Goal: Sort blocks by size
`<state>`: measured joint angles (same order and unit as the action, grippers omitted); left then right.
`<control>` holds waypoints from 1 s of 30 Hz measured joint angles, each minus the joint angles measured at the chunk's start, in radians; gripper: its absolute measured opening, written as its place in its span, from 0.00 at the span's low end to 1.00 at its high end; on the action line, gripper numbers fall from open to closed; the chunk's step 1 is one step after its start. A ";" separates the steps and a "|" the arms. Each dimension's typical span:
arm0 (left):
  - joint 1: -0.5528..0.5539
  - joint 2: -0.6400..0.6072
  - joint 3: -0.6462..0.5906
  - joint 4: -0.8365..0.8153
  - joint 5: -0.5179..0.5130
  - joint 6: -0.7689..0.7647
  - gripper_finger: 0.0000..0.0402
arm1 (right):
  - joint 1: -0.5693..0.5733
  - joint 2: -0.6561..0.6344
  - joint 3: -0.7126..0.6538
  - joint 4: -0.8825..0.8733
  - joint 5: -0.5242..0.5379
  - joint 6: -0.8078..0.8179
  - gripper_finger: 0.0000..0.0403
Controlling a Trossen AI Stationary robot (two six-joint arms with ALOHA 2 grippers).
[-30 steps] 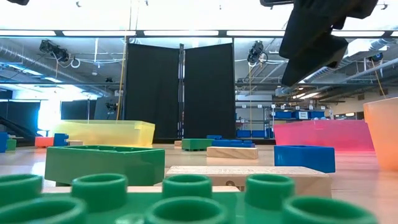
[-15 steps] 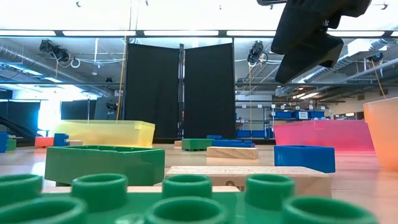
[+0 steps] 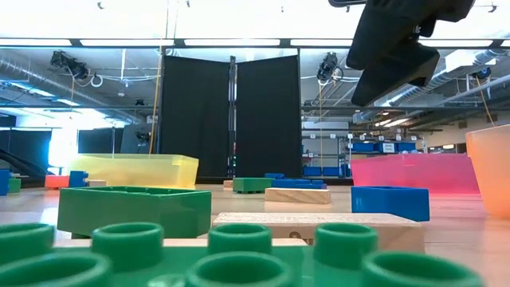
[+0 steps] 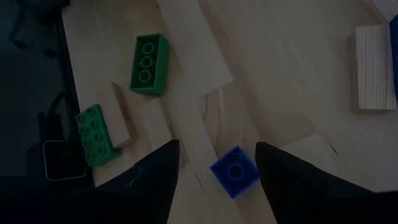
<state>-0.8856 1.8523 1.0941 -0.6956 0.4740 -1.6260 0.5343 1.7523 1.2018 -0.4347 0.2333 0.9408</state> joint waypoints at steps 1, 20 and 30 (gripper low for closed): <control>-0.004 0.003 0.000 -0.001 0.011 0.000 0.80 | 0.000 0.000 0.000 0.000 0.000 0.000 0.56; -0.013 -0.009 -0.006 -0.069 -0.064 0.002 0.34 | -0.001 0.000 0.000 0.000 0.005 -0.003 0.55; 0.094 -0.260 0.009 -0.216 -0.546 0.012 0.34 | -0.008 0.000 0.000 0.001 0.005 -0.001 0.55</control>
<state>-0.7921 1.5927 1.1027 -0.9115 -0.0722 -1.6137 0.5265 1.7523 1.2018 -0.4341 0.2379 0.9401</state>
